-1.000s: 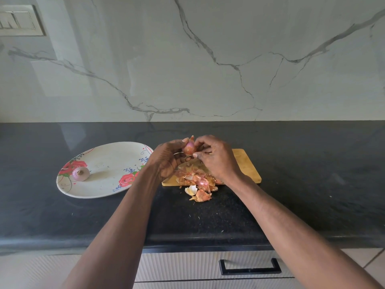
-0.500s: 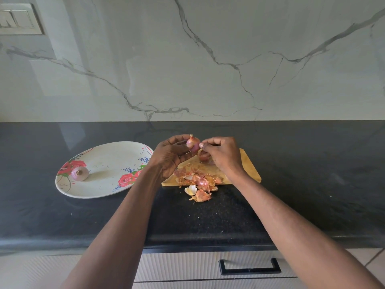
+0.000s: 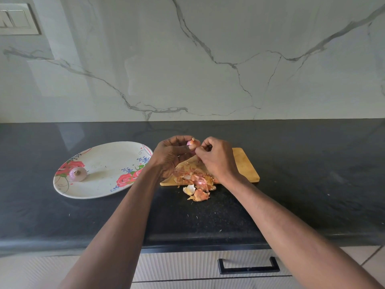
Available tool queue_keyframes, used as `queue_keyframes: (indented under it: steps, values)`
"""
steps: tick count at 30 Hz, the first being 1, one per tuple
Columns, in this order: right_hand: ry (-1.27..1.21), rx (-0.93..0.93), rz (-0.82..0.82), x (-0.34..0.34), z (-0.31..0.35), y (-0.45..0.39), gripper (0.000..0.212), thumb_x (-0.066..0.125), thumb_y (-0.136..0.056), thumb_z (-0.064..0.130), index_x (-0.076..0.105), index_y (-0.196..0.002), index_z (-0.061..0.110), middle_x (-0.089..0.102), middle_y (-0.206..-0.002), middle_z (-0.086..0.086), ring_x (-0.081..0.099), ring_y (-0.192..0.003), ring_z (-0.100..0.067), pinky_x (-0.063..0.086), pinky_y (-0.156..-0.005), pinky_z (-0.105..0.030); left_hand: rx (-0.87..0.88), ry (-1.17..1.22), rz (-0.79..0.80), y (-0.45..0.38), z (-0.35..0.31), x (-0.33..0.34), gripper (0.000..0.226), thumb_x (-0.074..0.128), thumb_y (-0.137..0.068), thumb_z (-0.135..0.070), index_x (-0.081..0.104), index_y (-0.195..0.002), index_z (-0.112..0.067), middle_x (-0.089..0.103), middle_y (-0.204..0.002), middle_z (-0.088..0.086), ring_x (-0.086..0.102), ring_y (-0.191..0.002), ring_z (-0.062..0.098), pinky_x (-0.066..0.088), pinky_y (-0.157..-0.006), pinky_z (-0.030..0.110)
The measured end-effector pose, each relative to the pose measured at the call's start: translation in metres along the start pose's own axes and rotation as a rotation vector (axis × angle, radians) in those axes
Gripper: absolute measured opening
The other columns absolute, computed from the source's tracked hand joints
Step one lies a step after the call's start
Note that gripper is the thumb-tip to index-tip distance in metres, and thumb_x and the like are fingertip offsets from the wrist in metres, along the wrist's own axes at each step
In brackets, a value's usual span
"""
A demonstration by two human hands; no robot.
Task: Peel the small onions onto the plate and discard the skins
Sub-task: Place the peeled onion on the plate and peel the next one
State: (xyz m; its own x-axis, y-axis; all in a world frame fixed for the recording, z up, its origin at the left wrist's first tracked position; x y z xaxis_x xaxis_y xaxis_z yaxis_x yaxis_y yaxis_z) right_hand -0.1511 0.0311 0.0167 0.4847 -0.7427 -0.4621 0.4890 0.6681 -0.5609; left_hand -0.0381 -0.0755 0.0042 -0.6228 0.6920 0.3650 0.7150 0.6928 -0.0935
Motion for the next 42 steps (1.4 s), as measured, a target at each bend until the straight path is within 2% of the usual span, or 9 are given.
queue_keyframes:
  steps: [5, 9, 14, 17, 22, 30, 32, 38, 42]
  values:
    - [0.041, -0.023, -0.022, 0.0, 0.001, 0.0, 0.034, 0.072, -0.09, 0.037, 0.059, -0.072, 0.011, 0.056, -0.062, 0.003, 0.045, -0.051, -0.008, 0.039, -0.046, -0.027, 0.006, -0.027, 0.025, 0.003, -0.001, 0.003, 0.019, 0.062, -0.086, 0.01, 0.072, -0.098, -0.001, 0.071, -0.105, 0.018, 0.071, -0.094, 0.03, 0.061, -0.08, 0.036]
    - [0.034, 0.016, -0.023, -0.003, 0.001, -0.003, 0.028, 0.07, -0.091, 0.028, 0.058, -0.074, 0.01, 0.056, -0.065, 0.0, 0.046, -0.055, -0.011, 0.042, -0.05, -0.031, -0.02, 0.038, 0.036, 0.005, -0.001, 0.006, 0.024, 0.068, -0.078, 0.002, 0.069, -0.101, 0.002, 0.071, -0.105, 0.019, 0.072, -0.091, 0.027, 0.062, -0.083, 0.04]
    - [-0.157, 0.1, -0.038, -0.013, -0.001, -0.006, 0.005, 0.065, -0.091, 0.006, 0.066, -0.086, 0.006, 0.063, -0.075, 0.003, 0.057, -0.06, 0.002, 0.046, -0.056, -0.014, -0.047, 0.142, 0.005, 0.006, -0.003, 0.006, 0.024, 0.067, -0.079, 0.0, 0.067, -0.103, 0.0, 0.073, -0.099, 0.019, 0.073, -0.09, 0.026, 0.062, -0.084, 0.042]
    - [-0.284, 0.142, -0.012, -0.015, 0.0, -0.007, 0.01, 0.065, -0.093, 0.005, 0.072, -0.097, 0.011, 0.07, -0.083, 0.005, 0.065, -0.062, 0.001, 0.049, -0.057, -0.011, -0.06, 0.166, -0.016, 0.007, -0.003, 0.006, 0.014, 0.063, -0.087, 0.001, 0.067, -0.1, -0.001, 0.074, -0.098, 0.018, 0.072, -0.092, 0.028, 0.063, -0.077, 0.038]
    - [-0.371, 0.211, 0.06, -0.011, 0.0, -0.008, 0.007, 0.074, -0.087, 0.015, 0.078, -0.093, 0.016, 0.076, -0.081, 0.0, 0.071, -0.06, -0.013, 0.057, -0.054, -0.023, -0.071, 0.126, -0.056, 0.008, -0.004, 0.006, 0.011, 0.055, -0.095, 0.004, 0.066, -0.095, 0.001, 0.074, -0.088, 0.016, 0.074, -0.083, 0.027, 0.064, -0.075, 0.037]
    - [-0.357, 0.296, 0.079, -0.006, -0.006, -0.008, 0.01, 0.076, -0.086, 0.011, 0.079, -0.095, 0.008, 0.075, -0.076, -0.002, 0.065, -0.052, -0.007, 0.048, -0.047, -0.017, -0.109, 0.111, -0.085, 0.007, -0.002, 0.005, 0.004, 0.061, -0.092, 0.002, 0.062, -0.095, 0.0, 0.075, -0.089, 0.018, 0.074, -0.084, 0.03, 0.063, -0.078, 0.041]
    - [-0.38, 0.294, 0.086, -0.007, -0.006, -0.008, 0.013, 0.076, -0.086, 0.014, 0.079, -0.095, 0.007, 0.077, -0.081, -0.004, 0.068, -0.056, -0.011, 0.051, -0.051, -0.02, -0.101, 0.117, -0.068, 0.006, -0.003, 0.005, 0.006, 0.062, -0.092, 0.003, 0.063, -0.097, 0.0, 0.074, -0.093, 0.019, 0.074, -0.087, 0.03, 0.064, -0.075, 0.04]
    - [-0.324, 0.252, 0.15, -0.008, -0.003, -0.007, 0.011, 0.079, -0.077, 0.023, 0.082, -0.083, 0.014, 0.078, -0.084, 0.004, 0.075, -0.079, -0.019, 0.061, -0.078, -0.048, -0.073, 0.071, -0.037, 0.009, -0.004, 0.005, 0.014, 0.063, -0.086, 0.007, 0.066, -0.098, 0.002, 0.074, -0.094, 0.019, 0.074, -0.086, 0.027, 0.064, -0.075, 0.041]
    - [-0.291, 0.285, 0.147, -0.011, 0.001, -0.004, 0.011, 0.086, -0.069, 0.022, 0.082, -0.075, 0.014, 0.077, -0.076, 0.006, 0.074, -0.077, -0.014, 0.059, -0.074, -0.043, -0.07, 0.034, -0.028, 0.014, -0.005, 0.009, 0.021, 0.068, -0.073, 0.003, 0.068, -0.094, 0.003, 0.075, -0.089, 0.018, 0.076, -0.08, 0.025, 0.064, -0.071, 0.039]
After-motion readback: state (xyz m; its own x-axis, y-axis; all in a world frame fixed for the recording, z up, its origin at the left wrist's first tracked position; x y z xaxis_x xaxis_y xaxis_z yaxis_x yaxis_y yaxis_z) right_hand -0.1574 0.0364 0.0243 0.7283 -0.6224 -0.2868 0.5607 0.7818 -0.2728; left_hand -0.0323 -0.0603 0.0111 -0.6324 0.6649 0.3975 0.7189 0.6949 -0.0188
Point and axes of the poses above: each hand's wrist, its own y-axis away from the middle knuckle, its own x-axis out of the palm, z = x × y, the point moved 4 cm from there along -y, towards the middle knuckle
